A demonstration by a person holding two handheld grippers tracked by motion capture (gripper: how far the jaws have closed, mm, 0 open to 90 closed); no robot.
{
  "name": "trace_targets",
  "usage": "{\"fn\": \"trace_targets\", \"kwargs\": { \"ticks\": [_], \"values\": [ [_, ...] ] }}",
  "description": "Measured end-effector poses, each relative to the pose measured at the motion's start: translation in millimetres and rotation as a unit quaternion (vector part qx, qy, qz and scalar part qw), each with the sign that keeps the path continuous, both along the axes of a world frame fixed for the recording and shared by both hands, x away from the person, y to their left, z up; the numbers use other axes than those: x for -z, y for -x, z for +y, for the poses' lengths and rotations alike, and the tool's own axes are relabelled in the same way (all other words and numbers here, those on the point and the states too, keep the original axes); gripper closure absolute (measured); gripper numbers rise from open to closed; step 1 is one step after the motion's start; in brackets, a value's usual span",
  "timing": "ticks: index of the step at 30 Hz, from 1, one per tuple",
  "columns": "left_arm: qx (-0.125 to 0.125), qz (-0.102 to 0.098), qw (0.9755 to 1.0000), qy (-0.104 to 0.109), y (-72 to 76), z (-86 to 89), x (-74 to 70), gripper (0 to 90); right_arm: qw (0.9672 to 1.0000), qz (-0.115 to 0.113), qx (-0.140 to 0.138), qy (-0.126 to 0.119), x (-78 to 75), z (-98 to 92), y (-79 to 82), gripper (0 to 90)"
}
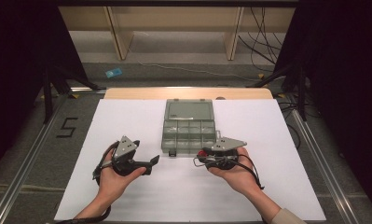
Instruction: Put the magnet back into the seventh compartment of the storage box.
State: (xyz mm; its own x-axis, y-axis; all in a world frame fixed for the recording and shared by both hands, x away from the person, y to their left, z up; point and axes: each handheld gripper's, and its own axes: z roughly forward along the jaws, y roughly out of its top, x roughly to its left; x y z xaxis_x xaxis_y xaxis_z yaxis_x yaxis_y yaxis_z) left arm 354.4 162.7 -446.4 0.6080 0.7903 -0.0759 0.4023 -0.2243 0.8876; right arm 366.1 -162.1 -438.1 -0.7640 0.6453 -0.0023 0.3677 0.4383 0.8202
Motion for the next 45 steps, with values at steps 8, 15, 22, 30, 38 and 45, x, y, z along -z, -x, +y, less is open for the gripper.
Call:
{"fn": "trace_targets", "kwargs": {
  "ticks": [8, 15, 22, 30, 38, 45],
  "values": [
    [-0.001, 0.000, 1.0000, 0.000, -0.2, 0.1, 0.1, 6.6, 1.0000, -0.006, 0.004, -0.003, -1.5, 0.7, -5.0, 63.4],
    [0.002, -0.004, 1.0000, -0.005, -0.8, 0.8, -0.2, 6.6, 1.0000, -0.002, 0.004, -0.005, -3.8, 1.6, -9.1, 63.3],
    [0.000, -0.001, 1.0000, 0.000, -0.6, 0.5, -0.1, 6.6, 1.0000, -0.003, 0.007, -0.005, -4.7, 3.0, -12.9, 63.3],
    [-0.001, 0.000, 1.0000, 0.001, -0.6, 0.5, 0.0, 6.8, 0.9999, -0.004, 0.008, -0.005, -5.4, 5.1, -17.6, 63.4],
    [0.000, -0.002, 1.0000, -0.002, -0.7, 1.0, -0.4, 6.8, 0.9999, -0.006, 0.013, -0.008, -6.2, 6.9, -21.7, 63.4],
    [0.000, 0.000, 1.0000, 0.000, -0.8, 1.0, -0.3, 6.8, 0.9998, -0.005, 0.017, -0.009, -7.1, 8.0, -26.9, 63.4]
  ]
}}
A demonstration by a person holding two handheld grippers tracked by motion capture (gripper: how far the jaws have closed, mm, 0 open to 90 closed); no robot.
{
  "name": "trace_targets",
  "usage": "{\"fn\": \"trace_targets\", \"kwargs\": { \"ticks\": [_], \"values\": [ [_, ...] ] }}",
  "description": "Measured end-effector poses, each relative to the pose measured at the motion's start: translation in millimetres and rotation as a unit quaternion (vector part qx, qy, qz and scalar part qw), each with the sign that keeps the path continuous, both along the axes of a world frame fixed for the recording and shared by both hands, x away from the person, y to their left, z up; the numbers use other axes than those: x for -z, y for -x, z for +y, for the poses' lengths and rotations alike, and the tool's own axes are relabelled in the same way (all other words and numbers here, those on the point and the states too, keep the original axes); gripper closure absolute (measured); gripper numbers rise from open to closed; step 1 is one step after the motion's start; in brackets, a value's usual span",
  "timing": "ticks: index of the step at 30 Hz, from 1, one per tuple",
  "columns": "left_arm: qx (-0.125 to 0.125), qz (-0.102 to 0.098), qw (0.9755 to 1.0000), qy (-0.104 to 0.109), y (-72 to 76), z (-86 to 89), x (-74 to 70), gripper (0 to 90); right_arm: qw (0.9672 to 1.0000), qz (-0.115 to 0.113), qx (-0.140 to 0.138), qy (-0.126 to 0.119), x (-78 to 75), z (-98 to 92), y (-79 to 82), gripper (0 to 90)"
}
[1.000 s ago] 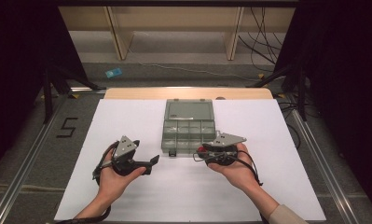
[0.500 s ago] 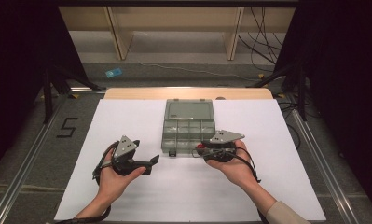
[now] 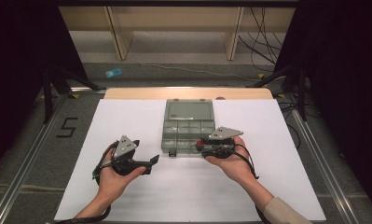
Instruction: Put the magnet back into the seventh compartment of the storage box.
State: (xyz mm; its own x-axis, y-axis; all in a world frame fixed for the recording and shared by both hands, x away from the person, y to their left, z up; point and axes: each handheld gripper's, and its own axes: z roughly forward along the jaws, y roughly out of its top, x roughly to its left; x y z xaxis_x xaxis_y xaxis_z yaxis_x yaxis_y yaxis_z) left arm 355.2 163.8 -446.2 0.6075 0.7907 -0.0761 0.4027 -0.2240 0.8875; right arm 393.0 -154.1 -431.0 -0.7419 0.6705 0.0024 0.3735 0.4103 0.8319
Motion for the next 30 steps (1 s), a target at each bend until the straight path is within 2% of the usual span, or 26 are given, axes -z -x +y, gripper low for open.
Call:
{"fn": "trace_targets", "kwargs": {
  "ticks": [30],
  "values": [
    [0.000, -0.001, 1.0000, 0.000, -0.2, 0.4, -0.2, 6.8, 0.9999, -0.001, 0.011, 0.008, 1.2, 7.6, -18.5, 63.4]
  ]
}}
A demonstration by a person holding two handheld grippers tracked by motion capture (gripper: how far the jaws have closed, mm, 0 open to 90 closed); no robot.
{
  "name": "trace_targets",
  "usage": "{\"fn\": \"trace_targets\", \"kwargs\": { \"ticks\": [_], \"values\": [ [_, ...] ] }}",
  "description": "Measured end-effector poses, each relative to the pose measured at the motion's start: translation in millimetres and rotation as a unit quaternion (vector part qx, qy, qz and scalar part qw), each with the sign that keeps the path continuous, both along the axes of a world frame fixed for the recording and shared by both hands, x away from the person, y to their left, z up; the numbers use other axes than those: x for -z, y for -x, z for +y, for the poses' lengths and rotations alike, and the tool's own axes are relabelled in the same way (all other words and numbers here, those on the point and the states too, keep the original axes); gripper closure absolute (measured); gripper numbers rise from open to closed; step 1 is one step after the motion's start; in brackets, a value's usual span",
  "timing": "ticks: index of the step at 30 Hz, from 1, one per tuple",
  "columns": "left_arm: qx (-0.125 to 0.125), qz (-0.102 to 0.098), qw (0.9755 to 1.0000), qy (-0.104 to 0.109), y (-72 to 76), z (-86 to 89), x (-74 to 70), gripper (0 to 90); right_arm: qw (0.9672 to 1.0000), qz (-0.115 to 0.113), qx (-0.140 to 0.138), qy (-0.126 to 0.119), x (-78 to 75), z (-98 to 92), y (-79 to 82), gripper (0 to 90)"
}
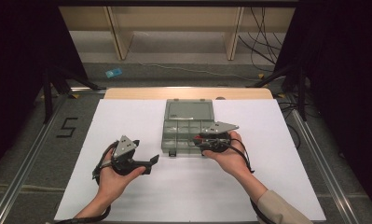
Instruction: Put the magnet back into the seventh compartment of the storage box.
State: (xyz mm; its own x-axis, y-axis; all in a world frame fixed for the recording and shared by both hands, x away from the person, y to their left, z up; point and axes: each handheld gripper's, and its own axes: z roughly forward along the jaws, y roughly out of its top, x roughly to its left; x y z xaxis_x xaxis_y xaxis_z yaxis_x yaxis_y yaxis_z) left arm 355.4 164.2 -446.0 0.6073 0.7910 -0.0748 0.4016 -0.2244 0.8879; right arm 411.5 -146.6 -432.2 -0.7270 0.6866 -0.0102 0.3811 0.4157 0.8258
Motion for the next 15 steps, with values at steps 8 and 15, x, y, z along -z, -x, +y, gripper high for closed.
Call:
{"fn": "trace_targets", "kwargs": {
  "ticks": [8, 15],
  "values": [
    [0.000, 0.000, 1.0000, 0.001, -0.2, -0.1, 0.0, 6.8, 1.0000, 0.006, 0.003, 0.002, 2.9, 1.5, -5.3, 63.4],
    [0.002, -0.002, 1.0000, -0.001, -0.6, 0.3, 0.1, 6.8, 1.0000, 0.004, 0.005, 0.006, 4.9, 1.5, -10.3, 63.4]
  ]
}}
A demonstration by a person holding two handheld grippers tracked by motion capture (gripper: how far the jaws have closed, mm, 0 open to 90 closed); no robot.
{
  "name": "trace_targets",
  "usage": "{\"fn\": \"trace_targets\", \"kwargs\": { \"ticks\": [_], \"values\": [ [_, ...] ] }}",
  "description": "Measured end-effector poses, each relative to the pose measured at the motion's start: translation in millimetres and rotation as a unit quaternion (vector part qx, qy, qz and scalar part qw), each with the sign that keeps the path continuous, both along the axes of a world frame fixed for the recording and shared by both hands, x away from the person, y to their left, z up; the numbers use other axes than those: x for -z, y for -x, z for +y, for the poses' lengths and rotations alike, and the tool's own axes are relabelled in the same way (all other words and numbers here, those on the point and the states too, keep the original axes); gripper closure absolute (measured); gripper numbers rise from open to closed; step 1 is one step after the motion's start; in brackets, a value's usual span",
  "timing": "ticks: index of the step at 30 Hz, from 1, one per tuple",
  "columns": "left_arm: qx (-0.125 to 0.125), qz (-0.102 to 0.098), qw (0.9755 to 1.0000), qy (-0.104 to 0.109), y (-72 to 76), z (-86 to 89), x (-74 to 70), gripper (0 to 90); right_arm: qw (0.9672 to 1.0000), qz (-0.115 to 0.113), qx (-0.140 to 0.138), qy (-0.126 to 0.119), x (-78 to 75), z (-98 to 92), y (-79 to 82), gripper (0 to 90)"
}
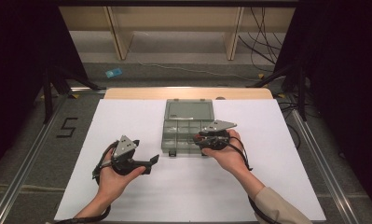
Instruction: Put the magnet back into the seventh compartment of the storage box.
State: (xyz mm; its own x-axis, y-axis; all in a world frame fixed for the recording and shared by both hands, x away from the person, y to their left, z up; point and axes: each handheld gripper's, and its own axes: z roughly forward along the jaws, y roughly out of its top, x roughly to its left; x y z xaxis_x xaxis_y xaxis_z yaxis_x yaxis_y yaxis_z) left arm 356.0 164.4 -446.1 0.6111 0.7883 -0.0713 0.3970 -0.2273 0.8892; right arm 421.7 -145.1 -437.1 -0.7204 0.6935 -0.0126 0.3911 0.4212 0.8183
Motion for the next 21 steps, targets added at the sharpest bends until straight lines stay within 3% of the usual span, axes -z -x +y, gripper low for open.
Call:
{"fn": "trace_targets", "kwargs": {
  "ticks": [9, 11, 21],
  "values": [
    [-0.001, 0.000, 1.0000, 0.000, 0.0, -0.2, 0.2, 6.8, 0.9999, 0.010, 0.008, 0.001, 2.6, 1.1, -4.4, 63.3],
    [-0.001, 0.001, 1.0000, 0.001, -0.2, -0.2, 0.4, 6.8, 1.0000, 0.003, 0.006, 0.002, 3.5, 1.0, -6.3, 63.3],
    [-0.001, 0.001, 1.0000, 0.001, -0.2, 0.0, 0.4, 6.8, 0.9999, 0.006, 0.009, 0.007, 6.4, 3.2, -11.4, 63.3]
  ]
}}
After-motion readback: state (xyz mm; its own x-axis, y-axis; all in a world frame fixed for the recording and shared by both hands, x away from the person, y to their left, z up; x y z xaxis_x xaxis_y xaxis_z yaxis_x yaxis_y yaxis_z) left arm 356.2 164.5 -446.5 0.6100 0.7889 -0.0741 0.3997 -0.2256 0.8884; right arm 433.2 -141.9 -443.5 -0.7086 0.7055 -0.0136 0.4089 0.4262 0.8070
